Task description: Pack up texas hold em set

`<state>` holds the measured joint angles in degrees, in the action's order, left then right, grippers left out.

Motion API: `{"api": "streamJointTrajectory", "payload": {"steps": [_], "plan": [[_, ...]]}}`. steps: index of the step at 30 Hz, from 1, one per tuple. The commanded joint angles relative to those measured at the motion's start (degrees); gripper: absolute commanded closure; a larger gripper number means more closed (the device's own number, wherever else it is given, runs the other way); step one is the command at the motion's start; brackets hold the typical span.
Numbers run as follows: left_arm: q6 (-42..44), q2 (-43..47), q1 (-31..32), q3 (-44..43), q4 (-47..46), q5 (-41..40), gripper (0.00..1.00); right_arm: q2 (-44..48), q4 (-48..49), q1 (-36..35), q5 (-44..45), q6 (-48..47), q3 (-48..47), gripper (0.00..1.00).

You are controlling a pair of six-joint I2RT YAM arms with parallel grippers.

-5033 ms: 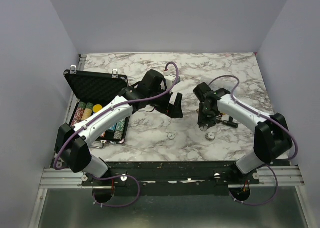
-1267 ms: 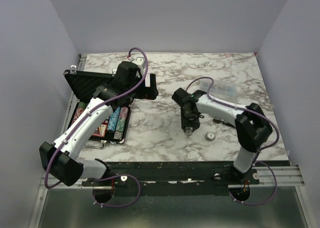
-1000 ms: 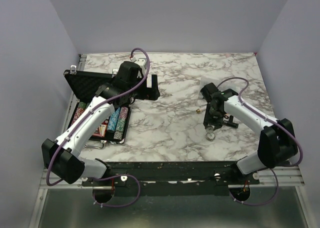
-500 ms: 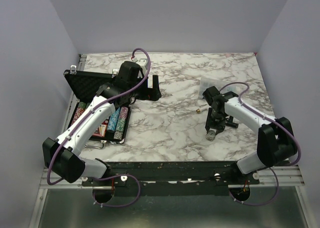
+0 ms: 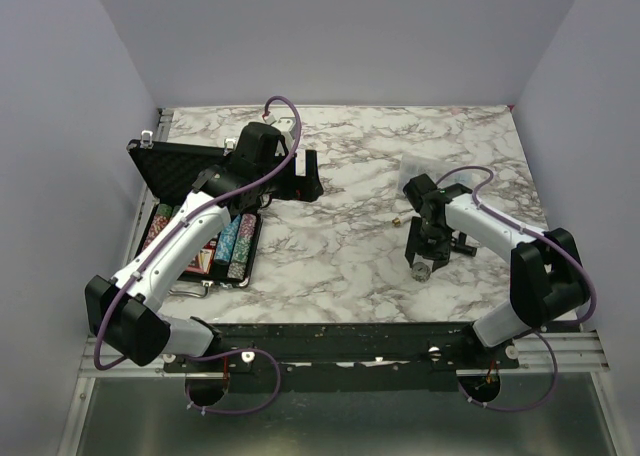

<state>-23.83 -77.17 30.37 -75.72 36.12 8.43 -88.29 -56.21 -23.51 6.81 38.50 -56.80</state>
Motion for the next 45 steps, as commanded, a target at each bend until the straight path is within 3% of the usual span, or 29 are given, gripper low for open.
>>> {"api": "streamJointTrajectory", "payload": {"steps": [1,6,12,25,32,45], "plan": [[0.0,-0.27,-0.14,0.32,-0.79,1.24,0.02,0.51,-0.46,0.46,-0.11,-0.21,0.75,0.4],[-0.07,-0.35,-0.14,0.45,-0.87,1.51,0.02,0.3,-0.3,0.58,-0.23,0.97,0.08,0.19],[-0.01,-0.09,-0.05,0.58,-1.05,1.56,0.02,-2.69,1.17,1.46,-2.03,1.92,0.8,0.13],[-0.14,-0.18,-0.05,0.8,-1.31,2.02,0.02,-4.71,6.79,1.67,-2.9,10.68,5.5,0.25],[-0.16,-0.17,-0.05,0.84,-1.44,2.3,0.02,-4.62,8.85,2.32,0.55,10.1,5.81,0.3],[-0.36,-0.53,0.13,1.02,-1.67,2.94,0.02,-1.06,14.51,2.63,-1.55,12.0,11.64,0.4]]}}
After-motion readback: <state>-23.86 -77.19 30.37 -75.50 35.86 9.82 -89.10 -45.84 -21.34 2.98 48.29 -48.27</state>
